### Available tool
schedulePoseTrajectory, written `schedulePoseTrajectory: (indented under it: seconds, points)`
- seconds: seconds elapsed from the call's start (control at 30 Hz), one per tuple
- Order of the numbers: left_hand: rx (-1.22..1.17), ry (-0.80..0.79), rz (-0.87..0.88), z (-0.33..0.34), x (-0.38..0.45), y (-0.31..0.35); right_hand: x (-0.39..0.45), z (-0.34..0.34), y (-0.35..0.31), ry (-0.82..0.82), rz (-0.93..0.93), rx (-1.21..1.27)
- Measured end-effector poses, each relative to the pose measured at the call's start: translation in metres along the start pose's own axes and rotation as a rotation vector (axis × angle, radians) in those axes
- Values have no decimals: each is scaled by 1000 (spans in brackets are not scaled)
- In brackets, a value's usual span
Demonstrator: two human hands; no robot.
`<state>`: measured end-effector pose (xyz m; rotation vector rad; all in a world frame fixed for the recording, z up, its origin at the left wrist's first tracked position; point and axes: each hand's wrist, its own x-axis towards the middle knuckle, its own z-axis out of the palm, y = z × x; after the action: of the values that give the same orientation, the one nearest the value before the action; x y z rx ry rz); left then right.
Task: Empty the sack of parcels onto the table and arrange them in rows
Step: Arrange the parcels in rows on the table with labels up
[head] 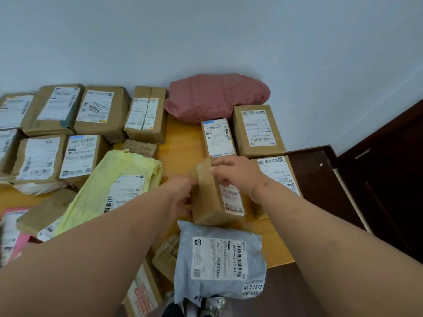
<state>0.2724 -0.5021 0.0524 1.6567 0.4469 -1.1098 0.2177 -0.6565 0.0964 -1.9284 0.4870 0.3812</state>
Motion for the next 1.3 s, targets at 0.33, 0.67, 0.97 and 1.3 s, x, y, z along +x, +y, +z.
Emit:
schedulePoseTrajectory:
  seconds: [0.33,0.67,0.97,1.3]
  points:
    - [198,56,90,1,0,7,6,15,7,-166,18,-443]
    - [265,-70,147,9,-1,13,3,9,9,-7,40,-901]
    - [810,29,162,-26,-14,10,1,32,-17,-296,-45,-737]
    - [723,764,511,-86,-39,5,1,75,-25,-598,95,-837]
